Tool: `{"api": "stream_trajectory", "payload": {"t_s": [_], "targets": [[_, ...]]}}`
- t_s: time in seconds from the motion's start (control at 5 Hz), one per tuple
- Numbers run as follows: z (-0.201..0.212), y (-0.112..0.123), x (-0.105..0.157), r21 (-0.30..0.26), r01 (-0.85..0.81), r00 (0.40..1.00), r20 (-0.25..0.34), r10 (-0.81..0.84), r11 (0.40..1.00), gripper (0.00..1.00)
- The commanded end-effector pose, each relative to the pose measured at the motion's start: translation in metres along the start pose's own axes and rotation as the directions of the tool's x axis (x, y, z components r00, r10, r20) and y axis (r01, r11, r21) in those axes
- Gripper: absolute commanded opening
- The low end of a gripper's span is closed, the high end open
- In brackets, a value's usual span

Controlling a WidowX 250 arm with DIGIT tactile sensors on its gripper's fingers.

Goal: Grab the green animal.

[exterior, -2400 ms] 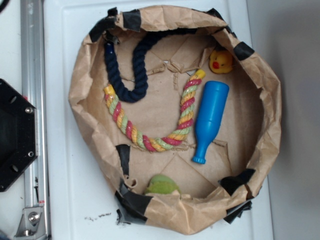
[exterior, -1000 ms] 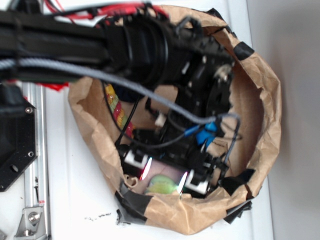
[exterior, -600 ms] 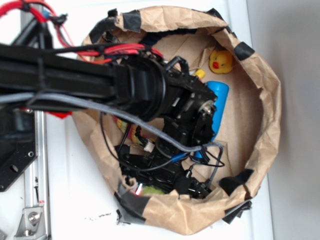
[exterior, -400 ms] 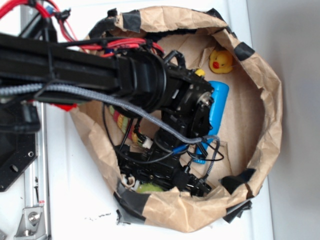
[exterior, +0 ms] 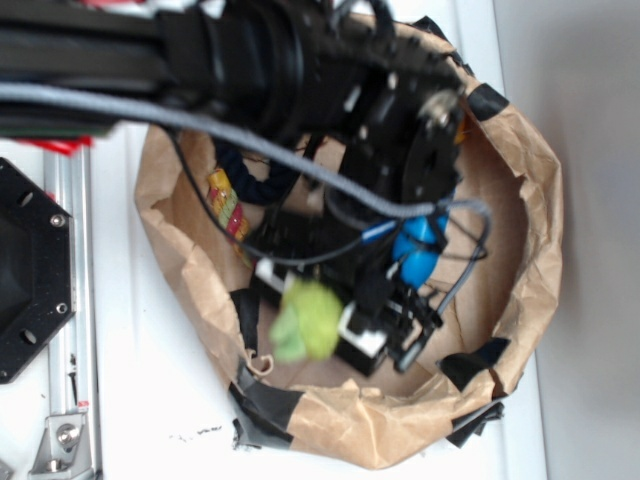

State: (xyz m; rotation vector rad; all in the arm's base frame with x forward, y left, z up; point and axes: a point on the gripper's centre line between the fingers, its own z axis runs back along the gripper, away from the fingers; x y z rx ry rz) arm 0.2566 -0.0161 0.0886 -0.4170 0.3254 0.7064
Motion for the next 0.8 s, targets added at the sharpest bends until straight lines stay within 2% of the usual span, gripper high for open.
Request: {"api": "stream_trajectory", "payload": {"t_s": [0.0, 0.2, 0.4, 0.6], "targets": [[0.0559, -0.0042, 0.0121, 0.175, 0.428, 0.855, 0.24, -0.46, 0.887, 0.0], [0.0586, -0.003, 0.0075, 0.31, 0.456, 0.79, 0.291, -0.54, 0.834, 0.0], [0.0603, -0.0024, 0.0075, 0.344, 0.481, 0.757, 0.3, -0.58, 0.806, 0.0], [0.0589, 0.0005, 0.0049, 0.348, 0.471, 0.761, 0.305, -0.573, 0.811, 0.0]]}}
